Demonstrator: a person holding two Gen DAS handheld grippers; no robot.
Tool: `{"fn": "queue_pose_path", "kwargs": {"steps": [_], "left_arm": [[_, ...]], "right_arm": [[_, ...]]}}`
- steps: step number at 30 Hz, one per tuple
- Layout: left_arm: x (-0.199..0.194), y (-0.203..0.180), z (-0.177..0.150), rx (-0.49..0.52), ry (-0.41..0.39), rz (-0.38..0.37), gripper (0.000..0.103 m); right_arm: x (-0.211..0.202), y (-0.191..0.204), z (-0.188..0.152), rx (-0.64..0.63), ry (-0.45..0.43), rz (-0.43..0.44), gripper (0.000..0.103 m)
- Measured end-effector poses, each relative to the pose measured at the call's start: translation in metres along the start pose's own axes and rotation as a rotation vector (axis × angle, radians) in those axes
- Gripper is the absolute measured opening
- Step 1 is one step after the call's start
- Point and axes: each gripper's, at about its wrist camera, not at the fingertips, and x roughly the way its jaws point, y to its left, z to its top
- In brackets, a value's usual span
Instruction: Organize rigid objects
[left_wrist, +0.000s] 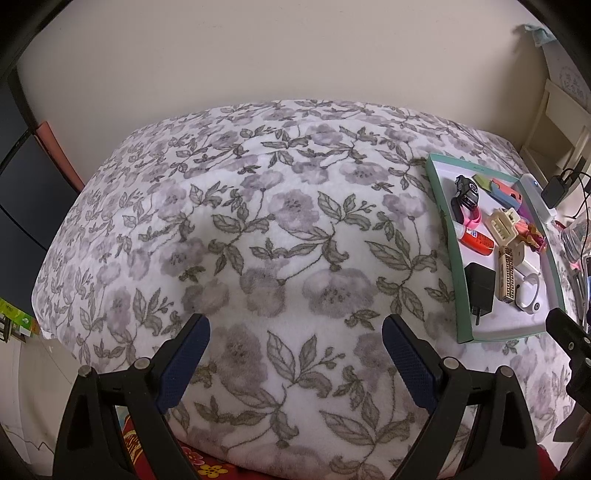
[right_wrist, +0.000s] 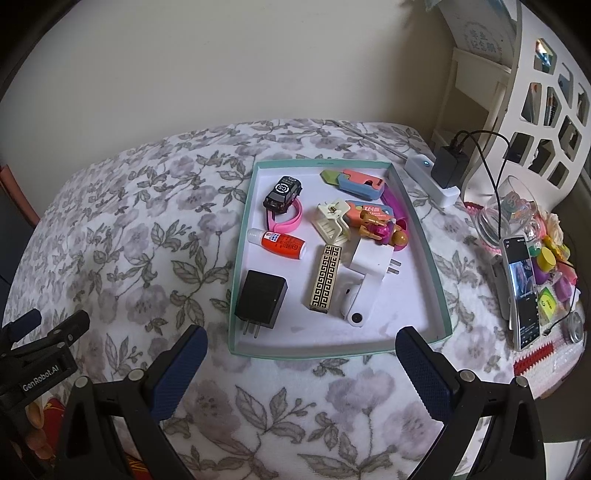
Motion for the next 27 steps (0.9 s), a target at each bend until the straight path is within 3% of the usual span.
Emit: {"fn": "queue_pose_path", "kwargs": {"steps": [27], "left_arm": [[-0.0001,-0.0006,0.0003,0.003,0.000,0.002,0.095]], "right_arm": [[0.0010,0.0008,0.0011,-0.022,0.006,0.000,0.103]]}}
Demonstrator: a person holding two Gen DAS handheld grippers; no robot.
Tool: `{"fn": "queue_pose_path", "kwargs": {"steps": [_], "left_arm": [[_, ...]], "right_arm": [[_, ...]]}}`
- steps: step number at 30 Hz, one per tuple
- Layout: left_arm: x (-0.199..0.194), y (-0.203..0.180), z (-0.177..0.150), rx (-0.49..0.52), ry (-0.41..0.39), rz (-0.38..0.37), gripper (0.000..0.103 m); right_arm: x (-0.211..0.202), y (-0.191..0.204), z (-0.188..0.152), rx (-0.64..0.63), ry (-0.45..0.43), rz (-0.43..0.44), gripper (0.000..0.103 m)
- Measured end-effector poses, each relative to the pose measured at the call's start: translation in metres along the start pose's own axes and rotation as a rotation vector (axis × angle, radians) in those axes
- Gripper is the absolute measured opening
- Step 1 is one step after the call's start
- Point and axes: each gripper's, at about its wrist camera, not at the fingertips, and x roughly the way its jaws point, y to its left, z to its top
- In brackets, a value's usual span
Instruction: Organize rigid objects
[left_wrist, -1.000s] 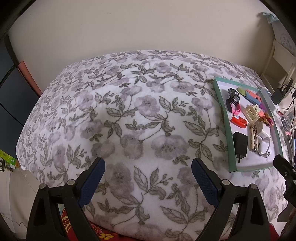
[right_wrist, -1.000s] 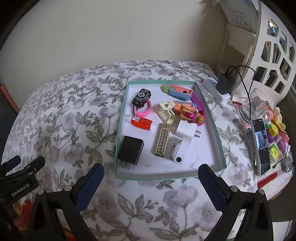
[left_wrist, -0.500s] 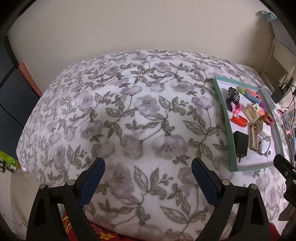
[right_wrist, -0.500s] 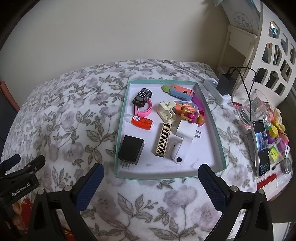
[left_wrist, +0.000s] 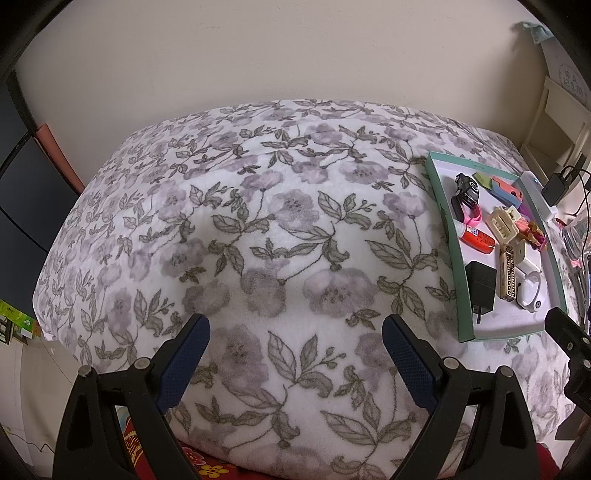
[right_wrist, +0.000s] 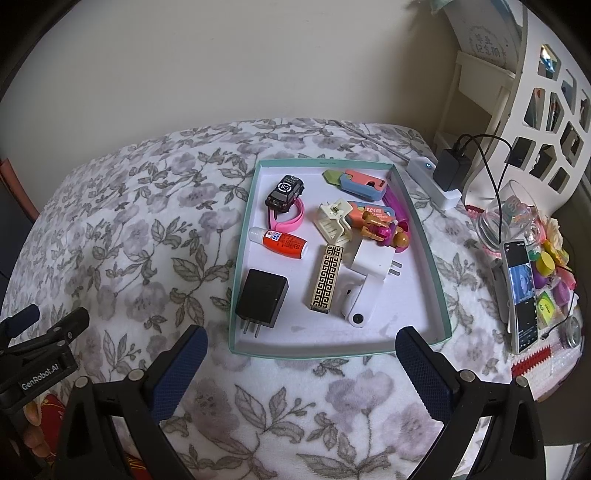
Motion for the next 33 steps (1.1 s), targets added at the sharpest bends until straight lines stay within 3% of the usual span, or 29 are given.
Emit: {"fn": "queue_pose_path", "kwargs": {"steps": [33], "left_arm": [[0.0013,0.0025,-0.0005,0.002,0.006,-0.015,0.095]], "right_arm": [[0.0006,0.0012,0.0014,-0.029,0.006,-0.003,0.103]]}}
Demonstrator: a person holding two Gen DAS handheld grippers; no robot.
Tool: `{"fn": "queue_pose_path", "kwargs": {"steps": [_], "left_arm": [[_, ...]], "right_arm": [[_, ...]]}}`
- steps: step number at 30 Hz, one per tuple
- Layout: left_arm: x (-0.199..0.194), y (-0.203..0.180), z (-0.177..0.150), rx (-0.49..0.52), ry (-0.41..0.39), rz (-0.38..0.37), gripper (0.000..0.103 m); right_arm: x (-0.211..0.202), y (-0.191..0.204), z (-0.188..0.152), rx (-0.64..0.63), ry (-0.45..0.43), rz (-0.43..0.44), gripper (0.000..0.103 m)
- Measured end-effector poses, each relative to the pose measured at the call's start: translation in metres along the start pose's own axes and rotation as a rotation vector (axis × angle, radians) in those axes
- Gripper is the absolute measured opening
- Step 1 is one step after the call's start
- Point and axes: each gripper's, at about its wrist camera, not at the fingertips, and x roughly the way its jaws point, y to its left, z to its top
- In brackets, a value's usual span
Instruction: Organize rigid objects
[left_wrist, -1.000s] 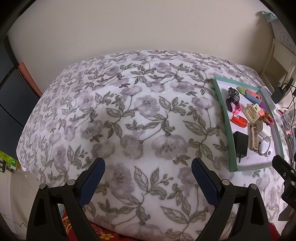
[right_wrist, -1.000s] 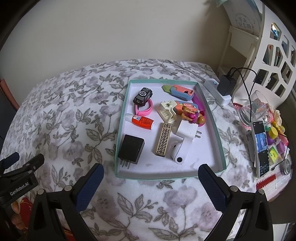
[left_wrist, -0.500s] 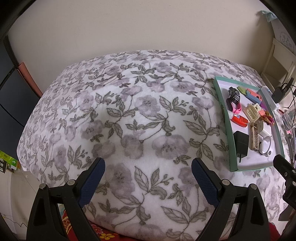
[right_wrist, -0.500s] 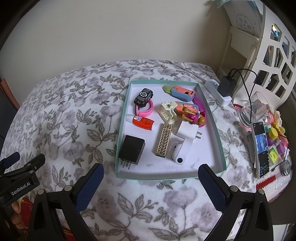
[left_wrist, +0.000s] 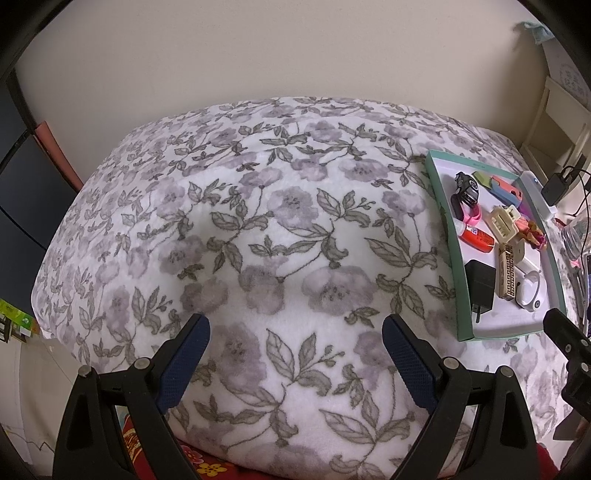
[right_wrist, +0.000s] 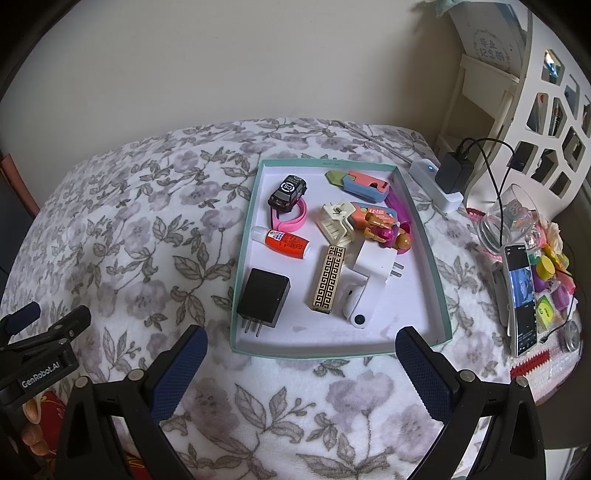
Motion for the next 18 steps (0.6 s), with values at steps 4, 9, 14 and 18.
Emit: {"fn": "queue_pose_path", "kwargs": {"steps": [4,9,14,18], "left_arm": [[0.001,0.001,0.000,0.004,0.001,0.000,0.095],[0.000,0.000,0.001,0.001,0.005,-0.024,0.095],[-0.002,0.000,0.001,0.003,-0.004,-0.027,0.095],[-0.003,-0.002,0.001,0.016,-0.014,-0.029,0.095]], "right_arm": [[0.000,0.002,0.001,-0.018,-0.005,0.006,0.103],[0.006,0.005,0.000,-0.045,0.014,-0.014,0.103],[0.003,0.006,0.001,-0.052,0.001,-0.011,0.103],[0.002,0.011,0.000,-0.073,0.000,-0.006,0.103]]}}
